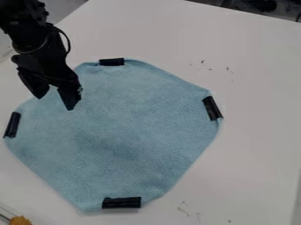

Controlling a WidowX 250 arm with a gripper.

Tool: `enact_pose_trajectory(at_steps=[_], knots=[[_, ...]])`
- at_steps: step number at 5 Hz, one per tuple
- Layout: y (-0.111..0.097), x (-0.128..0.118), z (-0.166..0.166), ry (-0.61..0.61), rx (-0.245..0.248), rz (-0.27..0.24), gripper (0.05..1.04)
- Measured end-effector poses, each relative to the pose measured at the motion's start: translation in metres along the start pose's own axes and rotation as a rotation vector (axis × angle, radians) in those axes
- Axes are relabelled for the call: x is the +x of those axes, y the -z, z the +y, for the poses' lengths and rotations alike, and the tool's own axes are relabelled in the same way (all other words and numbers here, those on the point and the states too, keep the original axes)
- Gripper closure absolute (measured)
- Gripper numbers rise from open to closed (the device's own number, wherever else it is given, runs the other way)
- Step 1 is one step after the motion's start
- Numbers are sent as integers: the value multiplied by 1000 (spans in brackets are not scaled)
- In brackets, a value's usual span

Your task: Fold the cloth from top left to bottom right

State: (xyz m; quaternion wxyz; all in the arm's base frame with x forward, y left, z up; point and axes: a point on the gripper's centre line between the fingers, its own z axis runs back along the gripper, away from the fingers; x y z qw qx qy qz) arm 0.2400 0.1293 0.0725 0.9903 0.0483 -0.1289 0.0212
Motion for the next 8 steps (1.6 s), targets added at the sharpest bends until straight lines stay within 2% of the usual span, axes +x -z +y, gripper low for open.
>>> enact_pose_trajectory(at_steps=[1, 2, 3, 4, 5, 6, 7, 8], knots=[[6, -1, -1, -3, -13, 18, 83], [28, 32, -2, 43, -39, 11, 83], [47, 75, 1, 98, -51, -30, 83], [61, 120, 1, 174, -68, -66, 83], [62, 152, -6, 239, -60, -93, 83], [61, 160, -7, 246, -50, -111, 83], [74, 160, -6, 253, -51, -89, 83], [79, 168, 0, 264, -29, -84, 83]])
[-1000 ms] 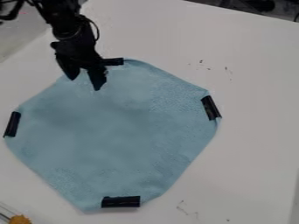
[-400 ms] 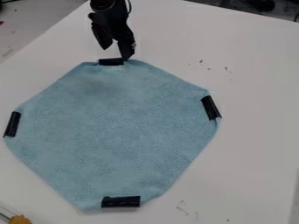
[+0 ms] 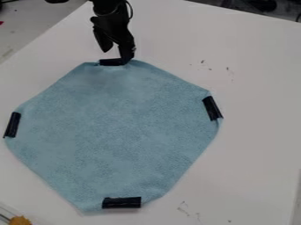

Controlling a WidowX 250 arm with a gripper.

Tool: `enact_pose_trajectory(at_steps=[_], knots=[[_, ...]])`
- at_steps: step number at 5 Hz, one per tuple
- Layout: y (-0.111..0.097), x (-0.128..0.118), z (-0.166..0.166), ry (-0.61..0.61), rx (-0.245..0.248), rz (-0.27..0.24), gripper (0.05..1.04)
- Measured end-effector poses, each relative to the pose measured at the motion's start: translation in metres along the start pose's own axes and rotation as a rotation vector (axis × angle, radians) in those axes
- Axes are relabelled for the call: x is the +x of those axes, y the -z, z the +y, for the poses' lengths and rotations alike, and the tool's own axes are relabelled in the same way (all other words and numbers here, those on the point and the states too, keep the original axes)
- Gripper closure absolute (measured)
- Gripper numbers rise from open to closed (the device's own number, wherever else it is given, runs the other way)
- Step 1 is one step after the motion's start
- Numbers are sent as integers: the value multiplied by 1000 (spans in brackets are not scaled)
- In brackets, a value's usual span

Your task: Fold the cloth from top left to bottom right

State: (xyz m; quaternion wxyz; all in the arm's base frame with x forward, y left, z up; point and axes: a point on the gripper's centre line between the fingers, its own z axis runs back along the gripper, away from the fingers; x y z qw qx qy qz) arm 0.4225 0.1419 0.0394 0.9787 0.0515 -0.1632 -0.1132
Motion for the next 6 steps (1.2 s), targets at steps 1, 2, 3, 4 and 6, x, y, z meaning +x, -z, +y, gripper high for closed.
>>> enact_pose_trajectory(at_steps=[1, 2, 3, 4, 6], knots=[[11, 5, 8, 17, 19, 13, 83], [20, 12, 13, 28, 8, 27, 83], [30, 13, 11, 29, -15, 27, 120], [32, 11, 11, 30, -23, 28, 290], [33, 5, 5, 18, -50, 25, 831]])
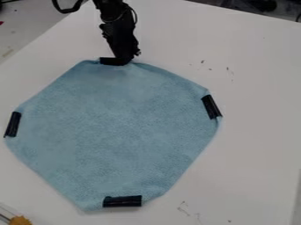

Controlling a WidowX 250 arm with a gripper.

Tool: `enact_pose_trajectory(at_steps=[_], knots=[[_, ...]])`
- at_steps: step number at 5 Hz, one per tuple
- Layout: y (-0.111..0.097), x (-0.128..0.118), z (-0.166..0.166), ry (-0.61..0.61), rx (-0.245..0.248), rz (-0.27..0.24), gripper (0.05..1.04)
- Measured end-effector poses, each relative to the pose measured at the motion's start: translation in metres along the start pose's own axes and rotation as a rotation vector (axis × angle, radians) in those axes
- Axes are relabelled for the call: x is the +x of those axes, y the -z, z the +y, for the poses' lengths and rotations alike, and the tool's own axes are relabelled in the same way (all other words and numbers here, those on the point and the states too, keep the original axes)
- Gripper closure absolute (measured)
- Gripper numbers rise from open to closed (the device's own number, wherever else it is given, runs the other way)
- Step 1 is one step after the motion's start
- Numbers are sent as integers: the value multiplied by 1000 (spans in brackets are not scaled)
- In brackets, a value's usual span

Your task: Fold the cloth from top left to bottom right

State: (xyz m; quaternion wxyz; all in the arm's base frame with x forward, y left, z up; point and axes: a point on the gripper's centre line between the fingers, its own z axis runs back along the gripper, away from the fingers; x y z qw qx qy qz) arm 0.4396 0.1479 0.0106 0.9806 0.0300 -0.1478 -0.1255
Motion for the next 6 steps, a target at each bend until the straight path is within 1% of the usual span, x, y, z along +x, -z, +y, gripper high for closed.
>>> enact_pose_trajectory(at_steps=[1, 2, 3, 4, 5, 6], knots=[[-2, -2, -5, 12, -7, -22, 978], [-20, -10, -10, 19, 16, -61, 1023], [-63, -10, -18, 49, 75, -162, 1026], [-99, -27, -36, 75, 128, -252, 1026], [-115, -52, -55, 57, 134, -264, 1026], [-103, -81, -82, 5, 45, -254, 1028]])
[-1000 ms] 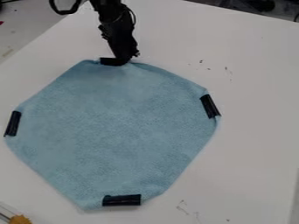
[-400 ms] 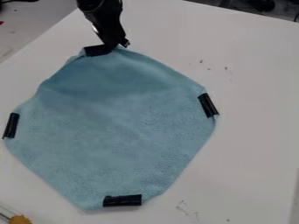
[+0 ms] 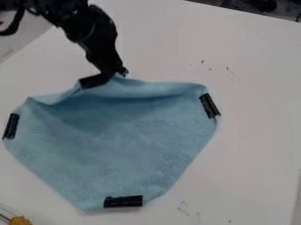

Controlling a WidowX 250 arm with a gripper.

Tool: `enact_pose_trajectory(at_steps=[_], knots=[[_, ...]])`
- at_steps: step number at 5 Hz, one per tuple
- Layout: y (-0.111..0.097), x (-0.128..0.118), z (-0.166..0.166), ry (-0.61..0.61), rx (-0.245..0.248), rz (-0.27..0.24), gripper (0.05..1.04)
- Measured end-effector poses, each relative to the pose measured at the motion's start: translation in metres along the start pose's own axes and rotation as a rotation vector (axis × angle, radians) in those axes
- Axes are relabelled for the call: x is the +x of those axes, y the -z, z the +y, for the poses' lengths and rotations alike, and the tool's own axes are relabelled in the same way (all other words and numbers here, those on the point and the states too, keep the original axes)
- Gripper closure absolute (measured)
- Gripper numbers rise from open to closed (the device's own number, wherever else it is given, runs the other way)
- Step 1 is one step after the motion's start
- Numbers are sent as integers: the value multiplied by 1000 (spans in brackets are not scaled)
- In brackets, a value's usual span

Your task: Fold the cloth from top left to bottom right

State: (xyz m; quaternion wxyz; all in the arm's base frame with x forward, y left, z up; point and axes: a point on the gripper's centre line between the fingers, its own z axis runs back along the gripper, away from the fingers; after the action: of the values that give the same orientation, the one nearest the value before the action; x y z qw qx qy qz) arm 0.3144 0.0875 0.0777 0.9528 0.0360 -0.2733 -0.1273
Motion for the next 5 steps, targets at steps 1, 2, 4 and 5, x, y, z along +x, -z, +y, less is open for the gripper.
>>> enact_pose_trajectory(at_steps=[1, 2, 4, 5], knots=[[8, -24, -17, -70, -62, -17, 1028], [14, -47, -36, -132, -93, -14, 1029], [18, -70, -54, -172, -111, 18, 870], [11, -70, -62, -179, -104, 34, 626]])
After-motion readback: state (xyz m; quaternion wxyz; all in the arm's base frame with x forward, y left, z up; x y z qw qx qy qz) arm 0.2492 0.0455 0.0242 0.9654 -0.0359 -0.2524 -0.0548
